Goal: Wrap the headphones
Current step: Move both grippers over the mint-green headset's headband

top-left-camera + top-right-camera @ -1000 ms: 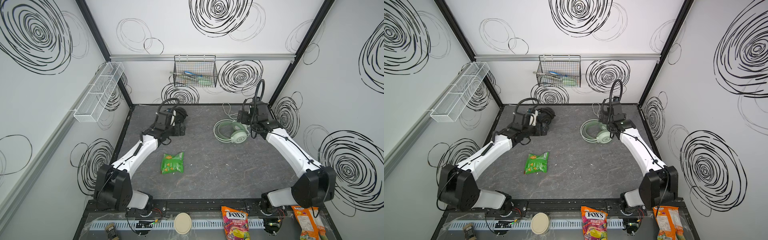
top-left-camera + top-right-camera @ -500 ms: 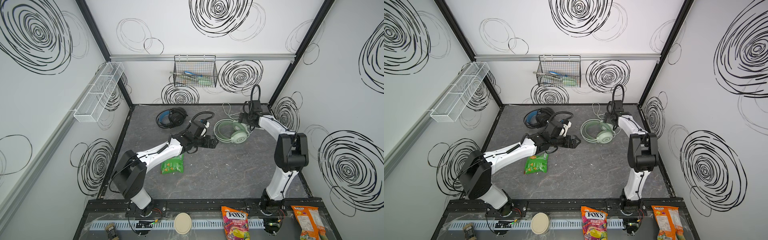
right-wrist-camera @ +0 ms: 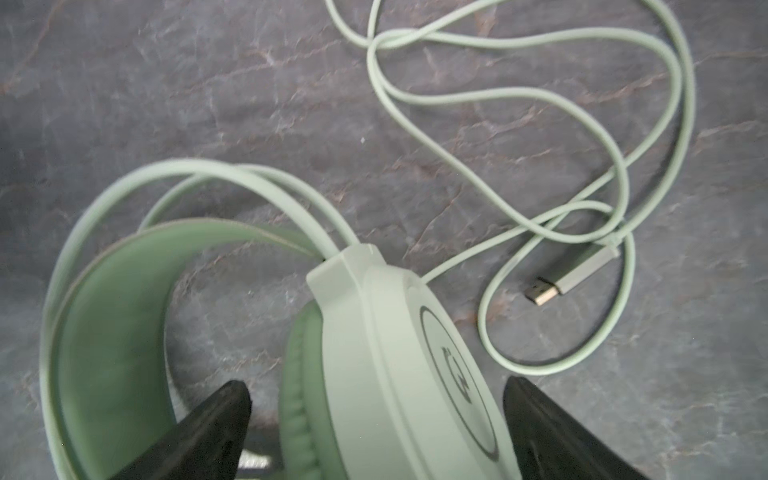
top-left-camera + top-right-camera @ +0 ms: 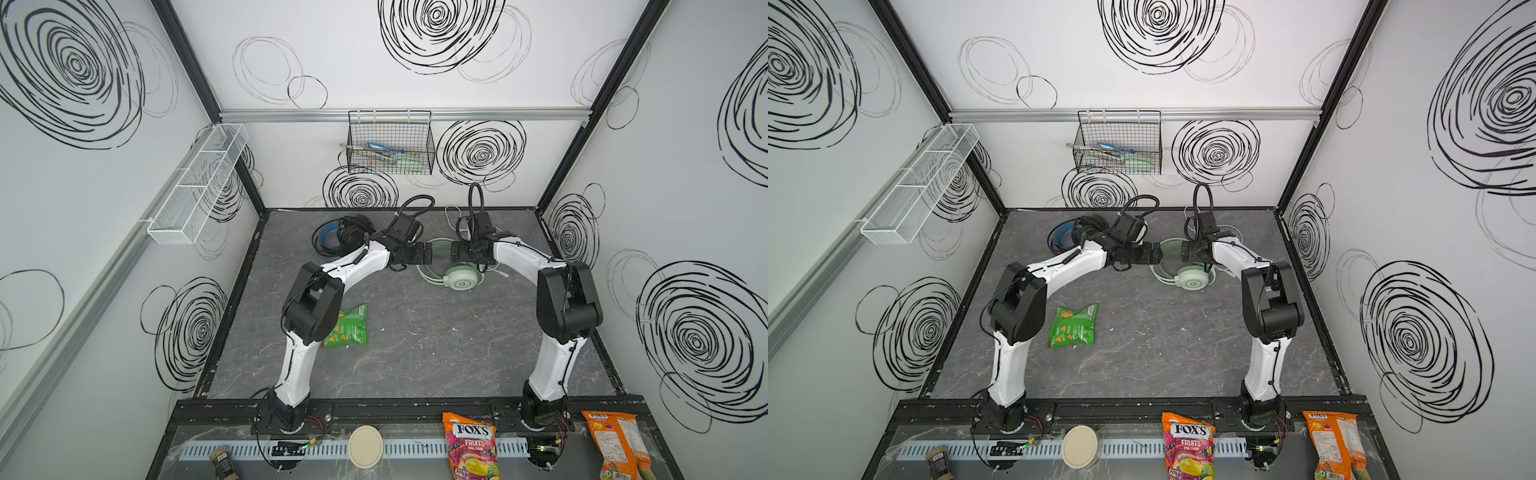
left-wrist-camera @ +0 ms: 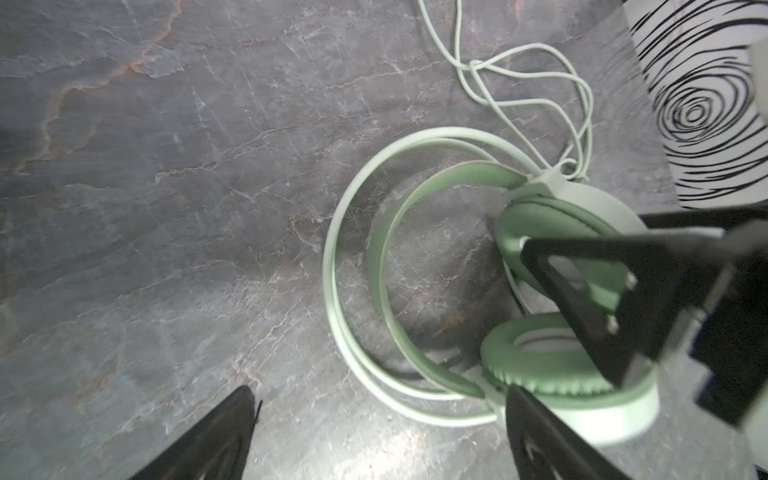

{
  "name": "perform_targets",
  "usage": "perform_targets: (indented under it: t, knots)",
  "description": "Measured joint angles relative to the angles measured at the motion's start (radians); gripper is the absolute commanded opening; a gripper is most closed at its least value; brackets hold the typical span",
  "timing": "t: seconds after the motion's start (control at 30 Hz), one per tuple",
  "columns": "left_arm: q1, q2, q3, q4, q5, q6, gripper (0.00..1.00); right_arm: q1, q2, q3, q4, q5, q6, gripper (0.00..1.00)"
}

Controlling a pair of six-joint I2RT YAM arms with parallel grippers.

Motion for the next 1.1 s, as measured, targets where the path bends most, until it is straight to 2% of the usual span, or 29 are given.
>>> perform_targets:
  t: [0.13, 0.33, 0.5, 0.6, 0.7, 0.9, 1.1]
  knots:
    - [0.018, 0.054, 0.051, -0.072, 0.001, 0.026, 0.96, 0.036, -0.034, -0.051, 0.0, -0.006, 0.01, 0.98]
    - [0.07, 0.154, 0.215, -0.142, -0.001, 0.105, 0.96, 0.06, -0.038, -0.057, 0.0, 0.014, 0.007, 0.91]
    - [0.084, 0.198, 0.27, -0.171, -0.003, 0.141, 0.96, 0.063, -0.038, -0.058, 0.0, 0.041, -0.013, 0.78]
    - [0.075, 0.198, 0.269, -0.187, -0.003, 0.16, 0.96, 0.072, -0.049, -0.077, 0.01, 0.055, -0.026, 0.75]
    - [0.06, 0.181, 0.221, -0.175, -0.003, 0.178, 0.96, 0.1, -0.076, -0.111, 0.016, 0.064, -0.04, 0.74]
    - [0.035, 0.093, 0.029, -0.17, -0.002, 0.197, 0.96, 0.179, -0.141, -0.175, 0.016, 0.064, -0.061, 0.73]
    - [0.019, -0.021, -0.174, -0.152, -0.045, 0.209, 0.98, 0.245, -0.238, -0.241, 0.008, 0.053, -0.06, 0.73]
